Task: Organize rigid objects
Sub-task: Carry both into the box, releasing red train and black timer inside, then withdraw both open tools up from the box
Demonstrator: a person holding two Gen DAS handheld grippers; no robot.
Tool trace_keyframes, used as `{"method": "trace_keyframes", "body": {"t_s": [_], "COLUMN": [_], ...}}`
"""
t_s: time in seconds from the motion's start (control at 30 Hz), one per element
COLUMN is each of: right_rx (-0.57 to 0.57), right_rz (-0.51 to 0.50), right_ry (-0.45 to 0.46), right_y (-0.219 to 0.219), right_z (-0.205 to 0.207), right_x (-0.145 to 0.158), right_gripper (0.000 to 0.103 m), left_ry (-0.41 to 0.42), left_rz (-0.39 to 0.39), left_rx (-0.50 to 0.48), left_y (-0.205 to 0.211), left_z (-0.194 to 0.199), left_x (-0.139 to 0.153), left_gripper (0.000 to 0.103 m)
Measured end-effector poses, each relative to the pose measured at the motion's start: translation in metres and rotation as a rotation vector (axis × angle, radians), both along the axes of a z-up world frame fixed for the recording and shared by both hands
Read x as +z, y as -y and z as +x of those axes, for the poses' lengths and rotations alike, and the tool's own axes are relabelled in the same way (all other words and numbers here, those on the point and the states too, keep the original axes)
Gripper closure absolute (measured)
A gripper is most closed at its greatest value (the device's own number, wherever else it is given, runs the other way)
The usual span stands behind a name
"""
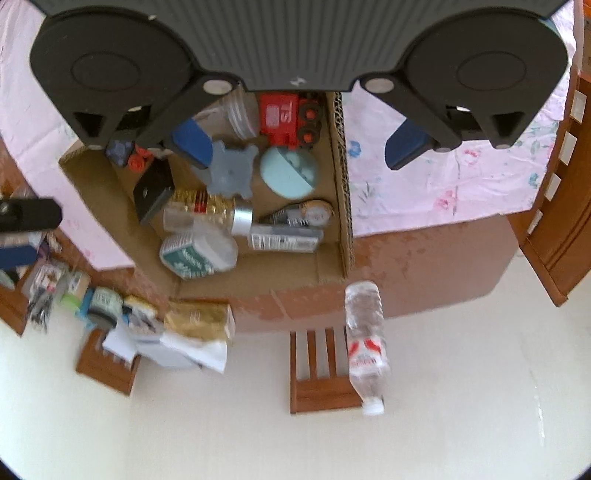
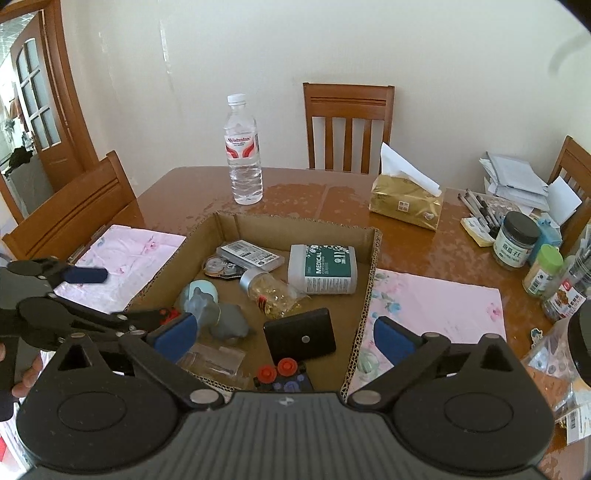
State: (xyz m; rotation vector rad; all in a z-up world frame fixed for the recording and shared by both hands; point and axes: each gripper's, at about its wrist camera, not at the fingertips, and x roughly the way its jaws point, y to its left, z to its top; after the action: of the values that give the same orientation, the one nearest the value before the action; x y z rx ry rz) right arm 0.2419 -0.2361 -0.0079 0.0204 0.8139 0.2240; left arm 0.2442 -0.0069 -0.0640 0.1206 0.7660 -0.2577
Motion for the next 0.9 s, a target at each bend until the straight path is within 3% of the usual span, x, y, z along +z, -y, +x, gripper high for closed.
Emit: {"method": "trace_keyframes", "body": {"t_s": [0.2,0.5,0.7,0.9], "right_rx": [-0.043,-0.195,-0.205,-0.208], "right_rz": [-0.029,-0.099,-0.092,-0.093], "right_ry": [-0.041,-0.179,-0.188,-0.176], "right_y": [-0.006,-0.022,-0.034,-0.039], "right_z": [-0.002,-0.017,-0.032,-0.039], "right_x": [0.003,0.007,0.02,0.026], "right_gripper": [0.0,0.0,0.0,0.0], "left_ry": [-0.005,-0.048,-0.114,-0.094], "left_rz": [-0.013,0.005,-0.002,0.023], "left_rx": [0.029,0.167,0.212,0.198], "left_y": [-0.008,-0.006,-0.003,0.003], "left_z": [-0.012,-0.042,-0.055,-0.063], "left_x": [0.009,0.044,0.061,0.07], "left_gripper": [0.003,0.003,0.003,0.003]}}
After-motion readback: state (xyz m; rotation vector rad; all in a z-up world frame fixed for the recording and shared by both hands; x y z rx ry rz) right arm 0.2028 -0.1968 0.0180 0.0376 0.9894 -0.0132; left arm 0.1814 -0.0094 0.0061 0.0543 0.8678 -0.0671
